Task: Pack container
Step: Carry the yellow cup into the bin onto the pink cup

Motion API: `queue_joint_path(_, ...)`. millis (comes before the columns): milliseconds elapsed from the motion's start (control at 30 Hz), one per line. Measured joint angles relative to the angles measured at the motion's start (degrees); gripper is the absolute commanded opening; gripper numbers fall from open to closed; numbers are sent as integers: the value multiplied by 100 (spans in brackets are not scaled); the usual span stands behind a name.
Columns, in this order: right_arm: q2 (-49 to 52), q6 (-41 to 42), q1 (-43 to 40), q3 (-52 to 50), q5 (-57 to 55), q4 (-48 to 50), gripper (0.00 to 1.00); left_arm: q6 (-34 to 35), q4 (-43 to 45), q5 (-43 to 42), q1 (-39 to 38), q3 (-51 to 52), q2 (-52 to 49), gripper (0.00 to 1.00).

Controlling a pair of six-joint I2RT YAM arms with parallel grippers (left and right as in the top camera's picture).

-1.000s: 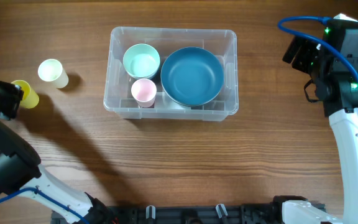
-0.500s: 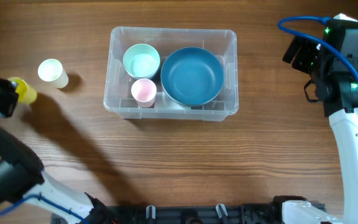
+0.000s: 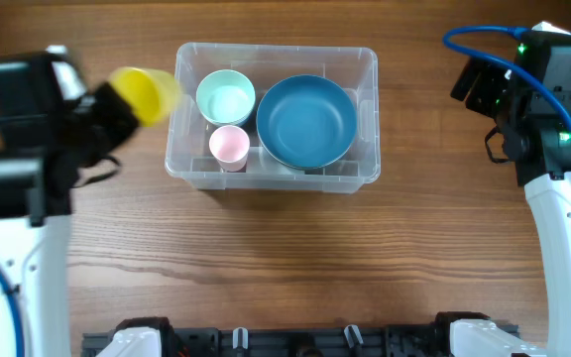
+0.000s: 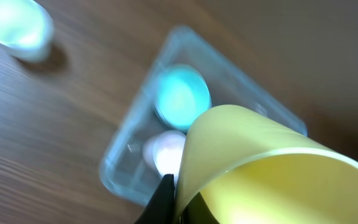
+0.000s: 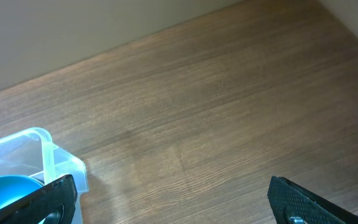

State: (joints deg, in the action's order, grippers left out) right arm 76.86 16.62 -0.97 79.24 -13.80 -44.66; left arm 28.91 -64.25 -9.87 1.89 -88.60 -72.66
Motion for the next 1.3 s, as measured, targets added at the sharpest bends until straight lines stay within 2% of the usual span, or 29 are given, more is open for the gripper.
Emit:
queue_joint_path(33, 0, 0, 0, 0, 0, 2, 100, -15, -105, 66, -428, 2, -96, 4)
queue_joint_path(200, 0, 0, 0, 0, 0, 2, 100, -33, -358, 258, -1261, 4, -887, 4)
queue_joint_path(400, 0, 0, 0, 0, 0, 4, 99, -33, -378, 391, -1504, 15, -1932, 4)
queue_joint_path(633, 0, 0, 0, 0, 0, 4, 100, -9, -369, 822, -1502, 15, -2494, 4)
queue_joint_path(667, 0, 0, 0, 0, 0, 2, 100, -9, -367, 857, -1504, 15, -2529, 8)
queue_joint_path(700, 0, 0, 0, 0, 0, 2, 100, -9, -367, 874, -1504, 15, -2608, 16)
queue_joint_path(733, 0, 0, 0, 0, 0, 2, 99, 7, -358, 879, -1504, 15, -2636, 27)
queue_joint_path(767, 0, 0, 0, 0, 0, 4, 100, -2, -348, 879, -1502, 15, -2651, 43)
queue_joint_path(800, 0, -2, 0, 0, 0, 2, 100, 28, -334, 881, -1504, 15, -2671, 53)
queue_joint_path(833, 0, 0, 0, 0, 0, 2, 99, 15, -323, 885, -1502, 15, -2677, 56)
queue_joint_path(1133, 0, 0, 0, 0, 0, 2, 99, 35, -46, 968, -1502, -4, -2677, 57)
queue_joint_path(1300, 0, 0, 0, 0, 0, 2, 100, 33, -35, 1530, -1377, -393, -2533, 57)
